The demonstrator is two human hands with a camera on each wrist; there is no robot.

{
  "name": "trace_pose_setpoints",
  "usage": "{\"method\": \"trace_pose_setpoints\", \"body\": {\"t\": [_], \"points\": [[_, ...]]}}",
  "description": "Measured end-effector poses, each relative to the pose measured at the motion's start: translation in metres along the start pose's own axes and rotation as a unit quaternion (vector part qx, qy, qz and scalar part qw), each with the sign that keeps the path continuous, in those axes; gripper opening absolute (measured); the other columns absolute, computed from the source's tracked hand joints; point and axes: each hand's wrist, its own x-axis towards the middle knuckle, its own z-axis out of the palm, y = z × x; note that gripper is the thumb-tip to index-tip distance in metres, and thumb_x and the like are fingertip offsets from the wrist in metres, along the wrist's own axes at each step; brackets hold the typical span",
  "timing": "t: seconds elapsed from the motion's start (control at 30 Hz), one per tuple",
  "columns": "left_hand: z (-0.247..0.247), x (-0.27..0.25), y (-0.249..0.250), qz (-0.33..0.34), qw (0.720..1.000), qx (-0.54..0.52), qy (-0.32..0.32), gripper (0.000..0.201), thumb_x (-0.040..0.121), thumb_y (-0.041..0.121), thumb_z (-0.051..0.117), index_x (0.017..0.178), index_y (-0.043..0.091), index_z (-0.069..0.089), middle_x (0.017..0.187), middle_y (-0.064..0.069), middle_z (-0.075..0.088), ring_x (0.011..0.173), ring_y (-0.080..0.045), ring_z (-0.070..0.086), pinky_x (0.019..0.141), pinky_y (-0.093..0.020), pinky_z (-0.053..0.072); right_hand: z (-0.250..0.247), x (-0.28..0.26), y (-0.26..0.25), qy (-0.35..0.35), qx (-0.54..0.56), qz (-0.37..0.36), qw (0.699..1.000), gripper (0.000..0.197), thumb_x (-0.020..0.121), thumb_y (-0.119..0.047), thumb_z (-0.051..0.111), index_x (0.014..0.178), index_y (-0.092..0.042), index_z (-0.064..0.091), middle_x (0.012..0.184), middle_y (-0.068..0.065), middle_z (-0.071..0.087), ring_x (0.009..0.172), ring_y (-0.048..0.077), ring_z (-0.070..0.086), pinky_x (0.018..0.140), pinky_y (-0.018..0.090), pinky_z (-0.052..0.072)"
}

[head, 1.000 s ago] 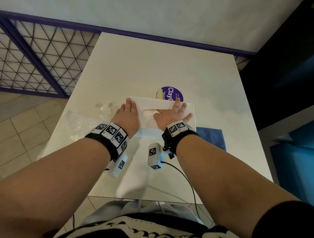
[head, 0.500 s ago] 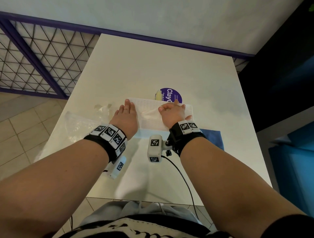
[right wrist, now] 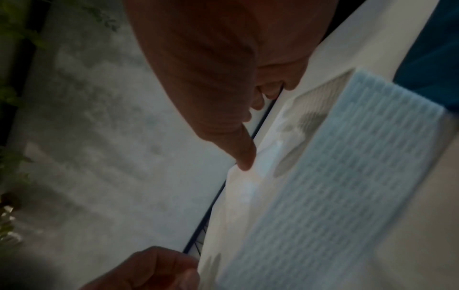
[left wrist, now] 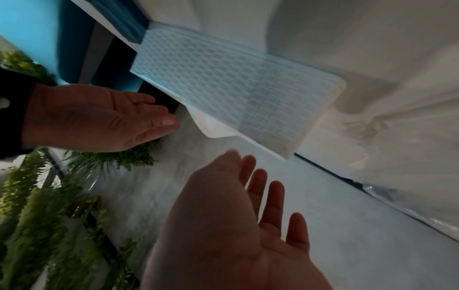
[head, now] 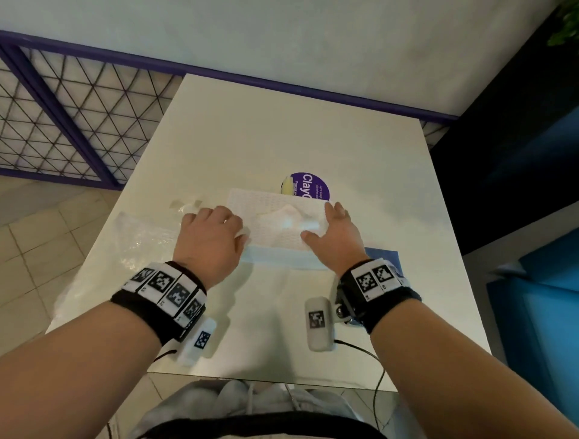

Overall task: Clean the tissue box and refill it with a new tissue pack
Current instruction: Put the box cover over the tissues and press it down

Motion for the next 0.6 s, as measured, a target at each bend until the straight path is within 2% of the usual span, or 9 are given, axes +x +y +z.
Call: {"method": "trace_pose_setpoints", "body": {"t": [0.07, 0.13, 0.2, 0.33, 0.5, 0.6], "points": [[0.002, -0.006, 0.0, 0.001, 0.998, 0.025, -0.06, 0.024, 0.087, 0.032, 0.057, 0.106, 0.023, 0.068, 0.117, 0.001, 0.063, 0.103, -0.028, 0.058, 0.087, -0.042, 0.038, 0.008, -0.005, 0.004, -0.035, -0.034, 0.0, 0.999, 0.081, 0.093, -0.043, 0.049, 0.152, -0.007, 0.006, 0.161, 0.01, 0.006, 0.149, 0.026, 0.005, 0.121, 0.038, 0.016], [0.007, -0.004, -0.003, 0.0, 0.996, 0.017, -0.093, 0.025, 0.089, 0.027, 0.053, 0.111, 0.027, 0.064, 0.121, 0.003, 0.06, 0.107, -0.025, 0.057, 0.089, -0.038, 0.037, 0.015, -0.003, 0.007, -0.053, -0.04, 0.012, 0.998, 0.08, 0.094, -0.044, 0.046, 0.151, -0.006, 0.006, 0.161, 0.011, 0.006, 0.149, 0.026, 0.003, 0.121, 0.039, 0.014], [0.012, 0.004, -0.003, 0.001, 0.995, 0.001, -0.098, 0.026, 0.09, 0.02, 0.05, 0.112, 0.025, 0.063, 0.123, 0.002, 0.06, 0.108, -0.026, 0.057, 0.089, -0.037, 0.038, 0.017, 0.003, 0.008, -0.057, -0.051, 0.021, 0.997, 0.078, 0.095, -0.044, 0.045, 0.151, -0.005, 0.007, 0.161, 0.012, 0.005, 0.149, 0.027, 0.002, 0.122, 0.039, 0.013], [0.018, 0.031, -0.003, -0.004, 0.993, -0.008, -0.117, 0.04, 0.088, 0.009, 0.047, 0.123, 0.024, 0.058, 0.133, 0.0, 0.054, 0.118, -0.024, 0.053, 0.098, -0.037, 0.038, 0.011, 0.027, 0.006, -0.054, -0.071, 0.03, 0.996, 0.077, 0.095, -0.045, 0.044, 0.151, -0.005, 0.008, 0.161, 0.014, 0.005, 0.149, 0.029, 0.004, 0.122, 0.04, 0.013], [0.014, 0.054, 0.002, -0.011, 0.988, 0.012, -0.155, 0.042, 0.084, 0.009, 0.047, 0.123, 0.023, 0.056, 0.127, 0.0, 0.056, 0.111, -0.024, 0.056, 0.092, -0.035, 0.04, 0.003, 0.049, 0.006, -0.05, -0.082, 0.039, 0.995, 0.076, 0.094, -0.045, 0.045, 0.15, -0.005, 0.013, 0.16, 0.014, 0.008, 0.148, 0.031, 0.008, 0.121, 0.041, 0.017], [0.008, 0.052, 0.005, -0.025, 0.983, 0.009, -0.18, 0.049, 0.084, 0.011, 0.046, 0.131, 0.024, 0.051, 0.138, 0.002, 0.049, 0.123, -0.022, 0.049, 0.102, -0.038, 0.035, 0.004, 0.05, 0.003, -0.047, -0.074, 0.052, 0.995, 0.075, 0.093, -0.042, 0.047, 0.15, -0.005, 0.015, 0.159, 0.014, 0.011, 0.147, 0.031, 0.01, 0.12, 0.042, 0.019]]}}
